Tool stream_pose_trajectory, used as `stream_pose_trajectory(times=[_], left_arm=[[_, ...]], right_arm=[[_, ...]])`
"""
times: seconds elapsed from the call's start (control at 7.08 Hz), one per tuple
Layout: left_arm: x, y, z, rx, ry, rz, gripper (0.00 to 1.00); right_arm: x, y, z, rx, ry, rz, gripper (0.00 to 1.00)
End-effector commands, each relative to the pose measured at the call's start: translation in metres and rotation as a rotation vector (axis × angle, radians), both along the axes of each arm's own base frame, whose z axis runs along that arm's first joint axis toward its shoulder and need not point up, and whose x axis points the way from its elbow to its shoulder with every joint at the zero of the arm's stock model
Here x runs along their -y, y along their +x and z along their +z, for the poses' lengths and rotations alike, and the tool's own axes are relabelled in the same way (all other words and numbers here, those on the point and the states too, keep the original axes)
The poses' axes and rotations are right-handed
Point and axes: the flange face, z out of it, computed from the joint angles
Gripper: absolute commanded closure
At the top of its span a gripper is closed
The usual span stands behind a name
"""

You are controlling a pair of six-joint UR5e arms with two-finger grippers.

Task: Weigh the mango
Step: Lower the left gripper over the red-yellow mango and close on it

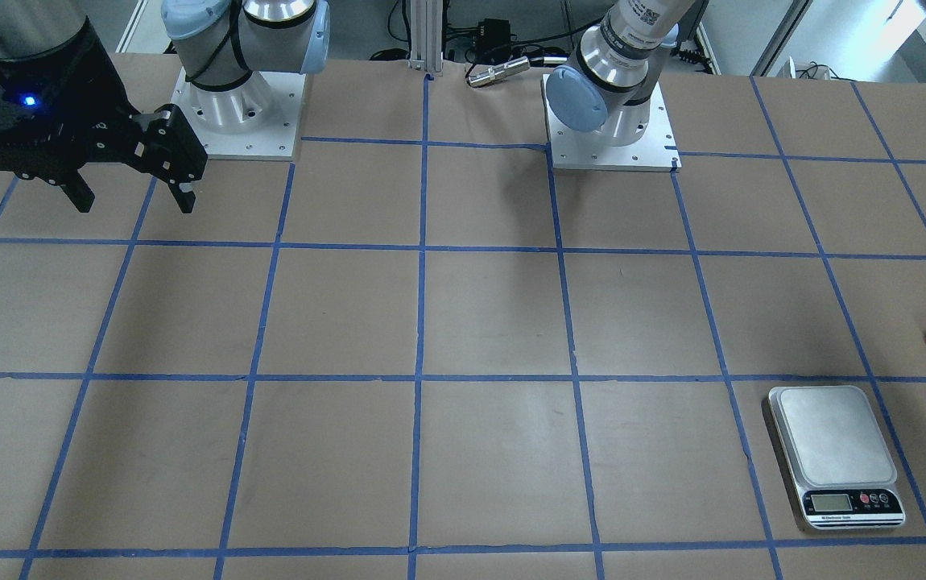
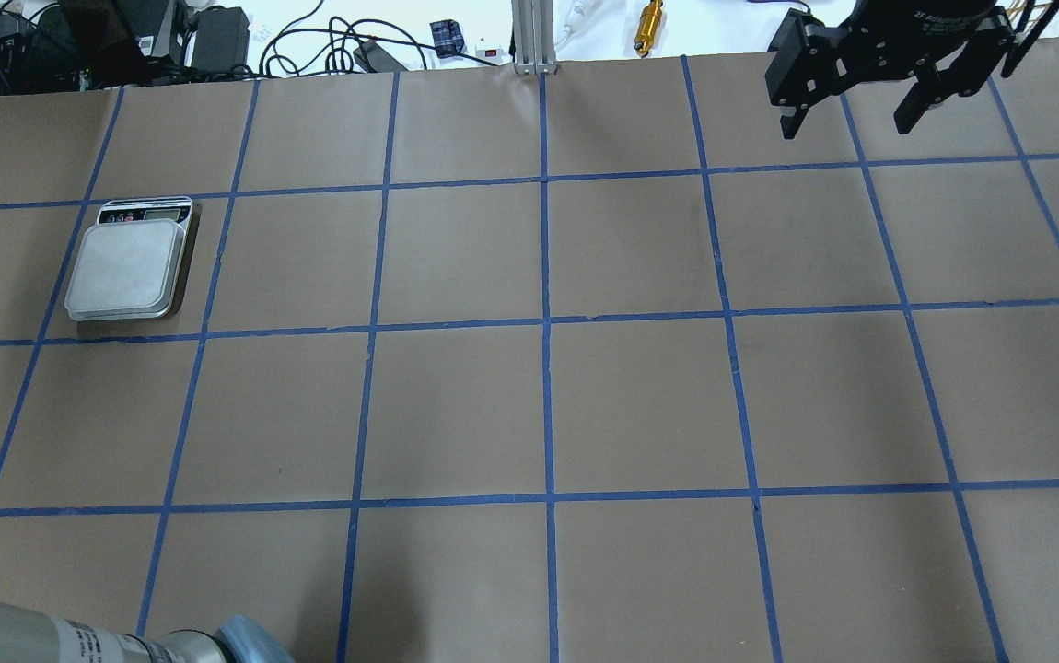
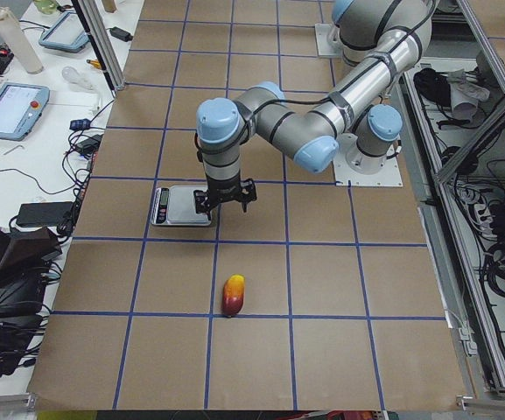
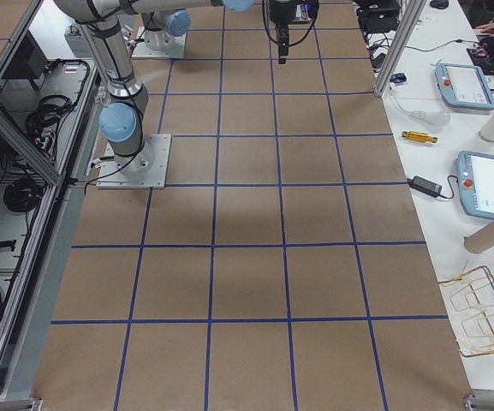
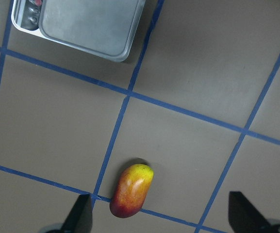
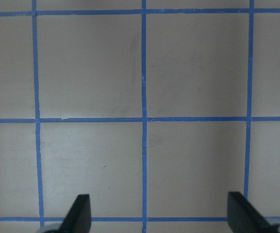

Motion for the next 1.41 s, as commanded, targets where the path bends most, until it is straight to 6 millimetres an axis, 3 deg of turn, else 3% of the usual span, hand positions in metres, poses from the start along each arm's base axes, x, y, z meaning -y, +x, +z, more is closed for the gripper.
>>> stream_pose_trajectory(times=[0.0, 0.14, 0.42, 0.56, 0.71, 1.27], left_arm=[[-0.006, 0.07, -0.056, -0.048, 0.002, -0.095, 0.01], [0.002, 0.087, -0.075, -0.05, 0.007, -0.137, 0.0], [0.01, 0.111, -0.134, -0.124, 0.031, -0.222, 0.0], [0.013, 0.119, -0.145, -0.092, 0.024, -0.255, 0.0], [0.006, 0.129, -0.169, -0.111, 0.034, -0.282, 0.0], [-0.012, 0.153, -0.208, -0.147, 0.052, -0.297, 0.0]], right_arm=[[0.0, 0.0, 0.0, 0.0, 0.001, 0.0, 0.0], [0.0, 0.0, 0.0, 0.0, 0.001, 0.0, 0.0], [0.001, -0.001, 0.0, 0.0, 0.001, -0.001, 0.0], [0.0, 0.0, 0.0, 0.0, 0.001, 0.0, 0.0], [0.0, 0.0, 0.0, 0.0, 0.001, 0.0, 0.0], [0.0, 0.0, 0.0, 0.0, 0.001, 0.0, 0.0]])
